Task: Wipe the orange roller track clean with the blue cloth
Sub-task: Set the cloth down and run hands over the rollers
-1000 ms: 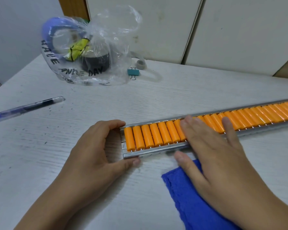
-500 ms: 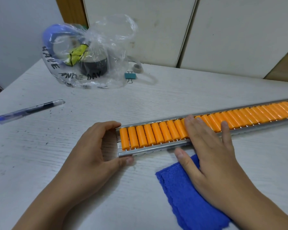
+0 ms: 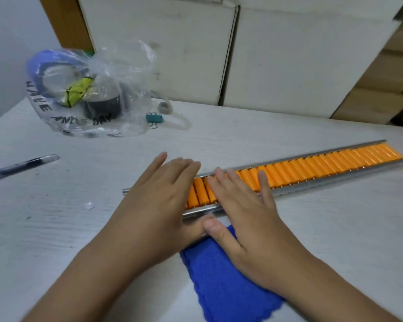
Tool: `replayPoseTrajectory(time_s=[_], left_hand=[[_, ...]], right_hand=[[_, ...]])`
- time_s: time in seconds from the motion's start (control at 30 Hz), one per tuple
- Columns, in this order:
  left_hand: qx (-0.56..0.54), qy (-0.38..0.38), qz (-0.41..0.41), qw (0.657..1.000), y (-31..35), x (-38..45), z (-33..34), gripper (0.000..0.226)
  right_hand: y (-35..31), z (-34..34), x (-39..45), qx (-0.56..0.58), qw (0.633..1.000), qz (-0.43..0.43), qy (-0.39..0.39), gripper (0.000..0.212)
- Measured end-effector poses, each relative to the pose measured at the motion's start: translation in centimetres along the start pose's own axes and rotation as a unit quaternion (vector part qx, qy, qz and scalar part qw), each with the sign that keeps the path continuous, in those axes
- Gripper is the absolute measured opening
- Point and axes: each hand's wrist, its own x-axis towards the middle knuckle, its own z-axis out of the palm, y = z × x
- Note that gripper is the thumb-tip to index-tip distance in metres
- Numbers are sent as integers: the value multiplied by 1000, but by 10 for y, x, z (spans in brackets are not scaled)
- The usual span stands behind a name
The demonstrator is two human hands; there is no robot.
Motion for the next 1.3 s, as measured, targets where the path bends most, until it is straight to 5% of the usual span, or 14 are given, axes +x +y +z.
replayPoseTrajectory(time_s=[0.27, 0.67, 0.97, 1.3], left_hand=[[-24, -13, -29, 999, -5, 14, 22, 95], [39, -8, -17, 999, -2, 15, 20, 73], [10, 8, -9, 1000, -3, 13, 22, 72], [14, 2, -25, 1000, -1, 13, 20, 67]], right_hand=[[30, -6, -4, -42, 999, 8, 20, 63], [108, -28, -24, -97, 973, 185, 95, 73], [11, -3, -4, -27, 999, -23, -4, 66], [95, -22, -26, -100, 980, 144, 95, 53]])
